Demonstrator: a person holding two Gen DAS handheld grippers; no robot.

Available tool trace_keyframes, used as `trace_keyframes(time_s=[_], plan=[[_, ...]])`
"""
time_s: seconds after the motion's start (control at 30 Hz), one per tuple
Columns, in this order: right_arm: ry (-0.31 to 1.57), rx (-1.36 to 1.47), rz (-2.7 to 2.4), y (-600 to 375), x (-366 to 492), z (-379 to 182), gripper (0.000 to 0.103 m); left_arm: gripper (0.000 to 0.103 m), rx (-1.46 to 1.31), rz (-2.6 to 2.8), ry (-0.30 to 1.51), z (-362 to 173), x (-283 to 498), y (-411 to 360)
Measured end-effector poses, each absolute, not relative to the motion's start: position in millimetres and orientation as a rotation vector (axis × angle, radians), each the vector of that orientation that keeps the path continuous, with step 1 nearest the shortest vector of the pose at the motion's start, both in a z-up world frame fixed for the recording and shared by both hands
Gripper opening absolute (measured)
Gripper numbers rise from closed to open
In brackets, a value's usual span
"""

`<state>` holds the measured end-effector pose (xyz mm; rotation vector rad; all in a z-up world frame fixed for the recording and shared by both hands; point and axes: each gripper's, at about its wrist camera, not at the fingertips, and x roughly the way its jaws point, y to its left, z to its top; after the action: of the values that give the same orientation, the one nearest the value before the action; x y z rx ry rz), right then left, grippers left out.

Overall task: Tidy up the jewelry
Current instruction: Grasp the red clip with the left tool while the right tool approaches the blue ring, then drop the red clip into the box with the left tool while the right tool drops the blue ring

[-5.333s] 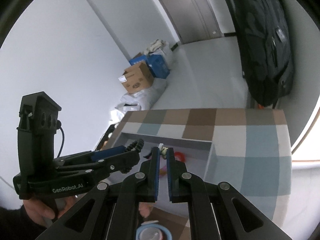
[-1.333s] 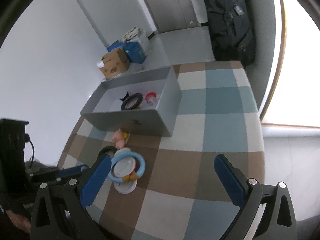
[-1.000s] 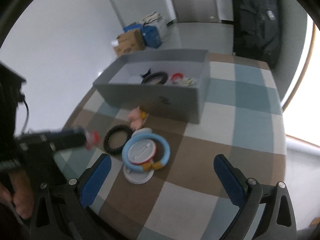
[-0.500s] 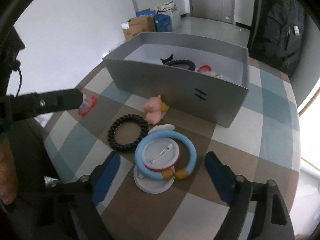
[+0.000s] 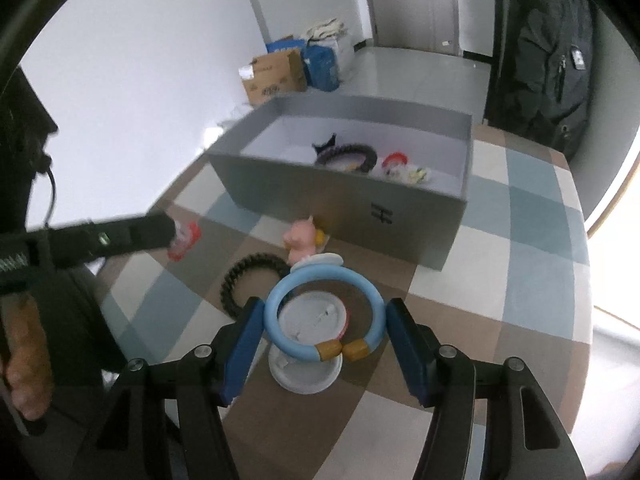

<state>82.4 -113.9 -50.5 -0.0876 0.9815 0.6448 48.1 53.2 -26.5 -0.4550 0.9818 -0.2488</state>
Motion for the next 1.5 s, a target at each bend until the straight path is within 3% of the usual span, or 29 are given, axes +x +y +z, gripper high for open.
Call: trace_keyframes(time_s=[0.63, 1.5], plan=[[0.971, 0.079, 0.689, -124.2, 101.3, -35.6, 0.062, 0.015, -0.365, -0.197, 0.954, -18.4, 60.1, 43.2], [0.789, 0.249, 0.762, -139.6, 140.1, 2.4, 0.062, 0.015, -0.319, -0.231, 0.884, 10.3, 127.4, 36.6]])
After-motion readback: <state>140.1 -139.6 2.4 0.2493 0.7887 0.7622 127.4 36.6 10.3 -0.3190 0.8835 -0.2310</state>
